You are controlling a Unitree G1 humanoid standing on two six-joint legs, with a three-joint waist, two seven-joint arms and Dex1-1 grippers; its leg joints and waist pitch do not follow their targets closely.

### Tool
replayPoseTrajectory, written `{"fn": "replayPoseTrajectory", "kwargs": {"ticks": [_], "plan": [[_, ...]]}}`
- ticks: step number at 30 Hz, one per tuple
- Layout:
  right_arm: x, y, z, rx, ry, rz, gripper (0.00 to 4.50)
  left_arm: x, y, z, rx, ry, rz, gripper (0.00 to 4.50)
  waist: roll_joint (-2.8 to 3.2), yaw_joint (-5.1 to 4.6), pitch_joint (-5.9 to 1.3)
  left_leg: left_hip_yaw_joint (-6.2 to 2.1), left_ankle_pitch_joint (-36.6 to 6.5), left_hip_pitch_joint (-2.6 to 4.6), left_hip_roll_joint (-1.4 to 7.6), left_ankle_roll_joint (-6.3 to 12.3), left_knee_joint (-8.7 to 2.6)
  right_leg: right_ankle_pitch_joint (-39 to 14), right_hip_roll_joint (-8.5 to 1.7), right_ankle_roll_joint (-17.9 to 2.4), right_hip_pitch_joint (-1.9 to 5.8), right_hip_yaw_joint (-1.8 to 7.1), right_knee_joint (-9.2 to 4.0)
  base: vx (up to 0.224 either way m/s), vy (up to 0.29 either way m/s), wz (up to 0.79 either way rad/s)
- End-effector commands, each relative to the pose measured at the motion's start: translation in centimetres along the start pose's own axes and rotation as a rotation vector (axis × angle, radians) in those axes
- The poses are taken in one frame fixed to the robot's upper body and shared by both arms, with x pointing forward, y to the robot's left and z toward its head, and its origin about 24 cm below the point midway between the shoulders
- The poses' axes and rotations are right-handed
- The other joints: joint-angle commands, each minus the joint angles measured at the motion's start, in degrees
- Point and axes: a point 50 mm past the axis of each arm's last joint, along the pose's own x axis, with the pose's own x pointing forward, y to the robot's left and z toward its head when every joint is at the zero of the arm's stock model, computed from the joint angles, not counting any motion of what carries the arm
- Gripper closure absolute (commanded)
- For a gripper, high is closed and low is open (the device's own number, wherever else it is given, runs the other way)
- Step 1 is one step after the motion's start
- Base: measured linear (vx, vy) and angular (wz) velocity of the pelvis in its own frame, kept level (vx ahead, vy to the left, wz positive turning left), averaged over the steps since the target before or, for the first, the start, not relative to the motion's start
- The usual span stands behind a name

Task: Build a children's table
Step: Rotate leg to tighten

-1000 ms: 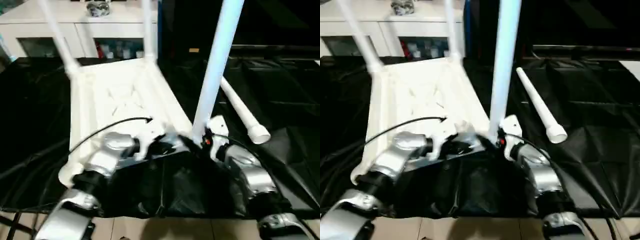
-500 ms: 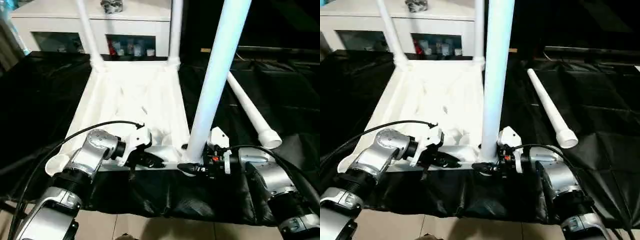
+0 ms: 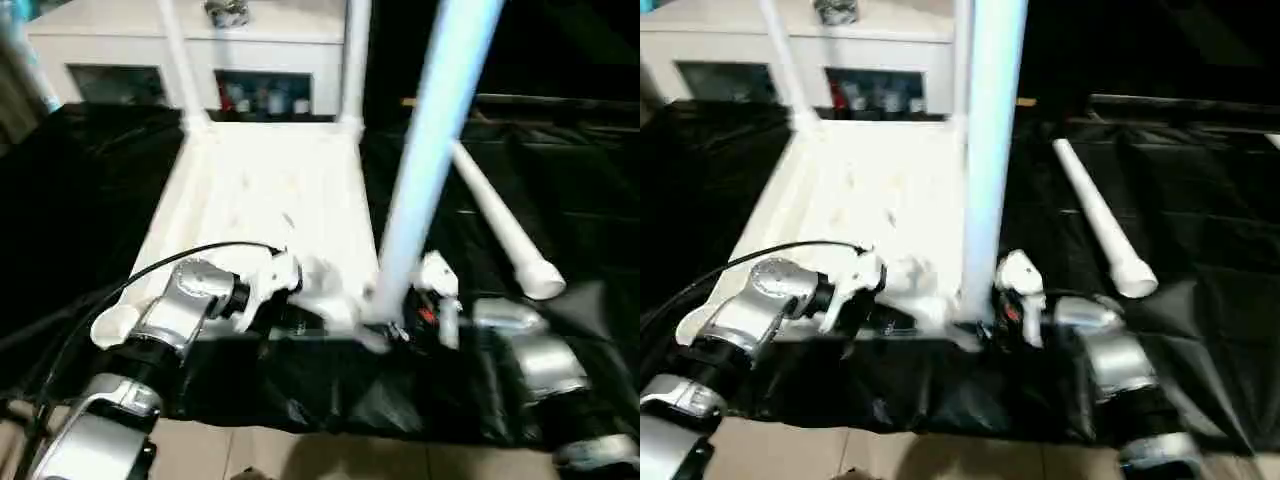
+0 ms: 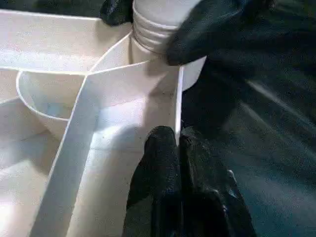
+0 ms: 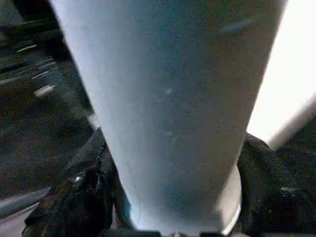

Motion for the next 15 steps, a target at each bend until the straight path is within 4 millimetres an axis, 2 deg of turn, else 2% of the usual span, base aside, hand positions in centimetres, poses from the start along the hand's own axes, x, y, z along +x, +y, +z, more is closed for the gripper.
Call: {"fn": "replayPoseTrajectory", "kwargs": {"ticks": [1,2,3,4,5,7,8,9,12,14,15], "plan": [[1.0,0.6,-1.9,0.036,0.091,-0.08,1.74,2.3,-0.9,1.4,0.004,-0.044,-0.018,4.5,-0.47,-0.49,-2.12,-2.78,-19.6,1.13,4.21,-0.99,-4.71,-30.5,-6.06,-7.8,1.23,3.43,-5.75,0.0,0.0,0.0],[1.7,0.7,-2.0,0.063,0.083,-0.157,1.74,3.4,-1.3,1.8,0.003,-0.055,-0.004,4.5,-0.54,-0.96,-2.16,-2.96,-20.2,0.99,4.09,-0.83,-4.71,-31.8,-6.13,-6.9,1.43,3.35,-6.04,0.0,0.0,0.0],[2.1,0.8,-2.1,0.077,0.081,-0.188,1.75,4.0,-1.5,2.1,0.002,-0.065,0.008,4.5,-0.54,-1.38,-2.06,-3.03,-20.7,0.91,4.08,-0.73,-4.86,-32.3,-5.97,-6.3,1.31,3.32,-6.27,0.0,0.0,0.0],[2.4,0.9,-2.1,0.08,0.087,-0.218,1.75,4.4,-1.6,2.3,0.0,-0.07,0.022,4.5,-0.01,-1.45,-1.99,-3.12,-21.5,1.15,4.02,-0.83,-4.83,-32.7,-5.98,-6.2,1.14,3.29,-6.36,0.0,0.0,0.0],[2.4,0.9,-2.1,0.08,0.087,-0.218,1.75,4.4,-1.6,2.3,0.0,-0.07,0.022,4.5,-0.38,-1.85,-1.99,-2.99,-22.6,1.44,3.85,-0.6,-4.68,-33.5,-5.83,-5.9,0.82,3.29,-6.69,0.0,0.0,0.0],[3.7,1.4,-1.8,0.089,0.071,-0.285,1.75,5.4,-1.8,3.1,-0.005,-0.083,0.059,4.5,0.0,-2.06,-2.02,-3.08,-22.6,1.28,3.74,-0.18,-4.61,-34.2,-5.91,-5.6,0.84,3.31,-6.75,0.0,0.0,0.0],[4.0,1.5,-1.6,0.095,0.056,-0.294,1.4,5.7,-1.8,3.3,-0.008,-0.088,0.068,4.5,-0.16,-2.39,-1.99,-3.05,-22.8,1.27,3.69,-0.36,-4.63,-34.2,-5.73,-5.5,0.69,3.2,-6.87,0.0,0.0,0.0],[4.2,1.5,-1.2,0.079,0.038,-0.32,1.4,5.8,-1.9,3.5,-0.003,-0.091,0.069,4.5,-0.11,-2.33,-2.04,-3.11,-23.1,1.34,3.68,-0.33,-4.57,-34.4,-5.84,-5.3,0.66,3.18,-6.91,0.0,0.0,0.0],[4.2,1.2,-0.4,0.081,-0.016,-0.35,1.0,5.7,-1.9,3.5,0.015,-0.092,0.06,4.5,-0.16,-2.19,-2.19,-3.0,-22.5,1.24,3.74,0.41,-4.66,-33.1,-5.8,-5.4,0.66,3.4,-6.84,0.0,0.0,0.0],[3.6,0.5,0.1,0.019,-0.028,-0.322,0.95,4.9,-1.5,3.1,0.031,-0.091,0.053,4.5,-0.16,-1.99,-2.3,-2.88,-21.3,1.07,3.87,0.85,-4.75,-30.3,-5.78,-6.5,0.74,3.64,-6.49,0.0,0.0,0.0],[3.6,0.5,0.1,0.017,-0.029,-0.319,0.74,4.8,-1.5,3.1,0.031,-0.092,0.052,4.5,-0.17,-1.87,-2.33,-2.81,-20.5,0.85,3.95,1.14,-4.79,-28.4,-5.77,-7.0,0.92,3.75,-6.22,0.0,0.0,0.0]]}}
